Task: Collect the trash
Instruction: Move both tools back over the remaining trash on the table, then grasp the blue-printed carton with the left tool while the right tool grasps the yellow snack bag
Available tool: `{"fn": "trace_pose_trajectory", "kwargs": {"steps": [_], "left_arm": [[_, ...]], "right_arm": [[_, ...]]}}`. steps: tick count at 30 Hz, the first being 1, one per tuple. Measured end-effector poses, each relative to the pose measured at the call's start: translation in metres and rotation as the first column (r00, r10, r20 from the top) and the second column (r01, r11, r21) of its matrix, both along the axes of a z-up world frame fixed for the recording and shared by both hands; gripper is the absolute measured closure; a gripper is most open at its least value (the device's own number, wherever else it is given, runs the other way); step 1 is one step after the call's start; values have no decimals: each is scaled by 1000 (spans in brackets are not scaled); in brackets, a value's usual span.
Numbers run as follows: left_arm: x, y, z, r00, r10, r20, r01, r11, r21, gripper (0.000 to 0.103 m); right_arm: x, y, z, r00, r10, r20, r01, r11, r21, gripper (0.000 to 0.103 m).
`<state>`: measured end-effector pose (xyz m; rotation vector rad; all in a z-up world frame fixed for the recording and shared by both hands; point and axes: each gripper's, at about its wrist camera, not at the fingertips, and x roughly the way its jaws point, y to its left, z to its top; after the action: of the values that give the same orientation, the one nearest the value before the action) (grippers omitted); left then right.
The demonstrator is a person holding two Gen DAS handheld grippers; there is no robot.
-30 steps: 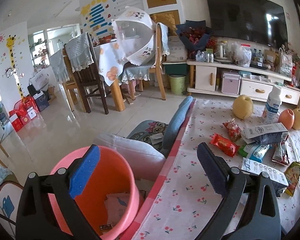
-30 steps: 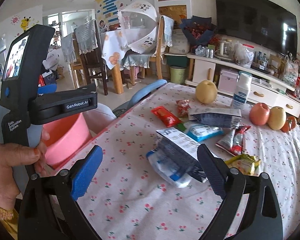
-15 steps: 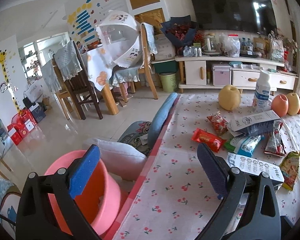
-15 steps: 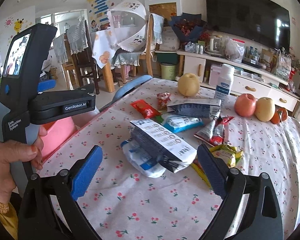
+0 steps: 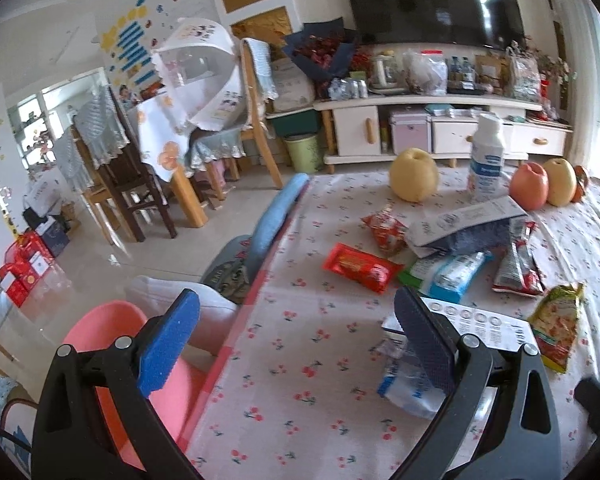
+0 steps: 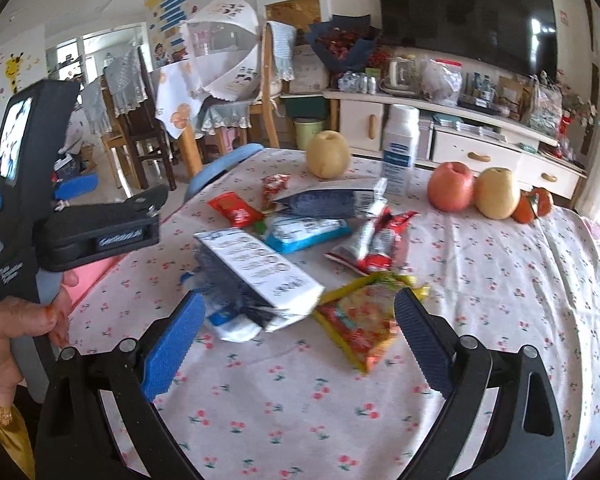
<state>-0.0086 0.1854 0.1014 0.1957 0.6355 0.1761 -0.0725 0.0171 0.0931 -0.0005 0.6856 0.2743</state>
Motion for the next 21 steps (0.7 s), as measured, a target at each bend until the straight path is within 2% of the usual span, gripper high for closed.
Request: {"fn": "trace_pose_trajectory", "kwargs": {"steps": [5,9,14,17,18,21], "left_arm": [[2,-9,-6,997,-62,-46,59,996,-68,5],[3,-15,-12,988,-126,-90,108,978,-177,5],[8,-18,-18,976,-178,-125,127,933,-336,5],[11,-19,-24,967,-208,-148,123,888,-444,5],[14,-20,-27,962,-221,-162,117,866,-487,5],[20,-28,-38,953,-220,-209,83,851,-519,5]], "right_arm": [[11,-32,-5,998,-51,-47,51,999,-5,9],[22,-57,-14,991,-89,-95,89,996,-6,9],[38,-69,-34,972,-100,-213,106,994,19,9],[45,-65,-44,961,-70,-267,79,997,24,9],[46,-62,-45,959,-66,-276,73,997,14,9],[49,-58,-48,955,-55,-292,57,998,0,9]]}}
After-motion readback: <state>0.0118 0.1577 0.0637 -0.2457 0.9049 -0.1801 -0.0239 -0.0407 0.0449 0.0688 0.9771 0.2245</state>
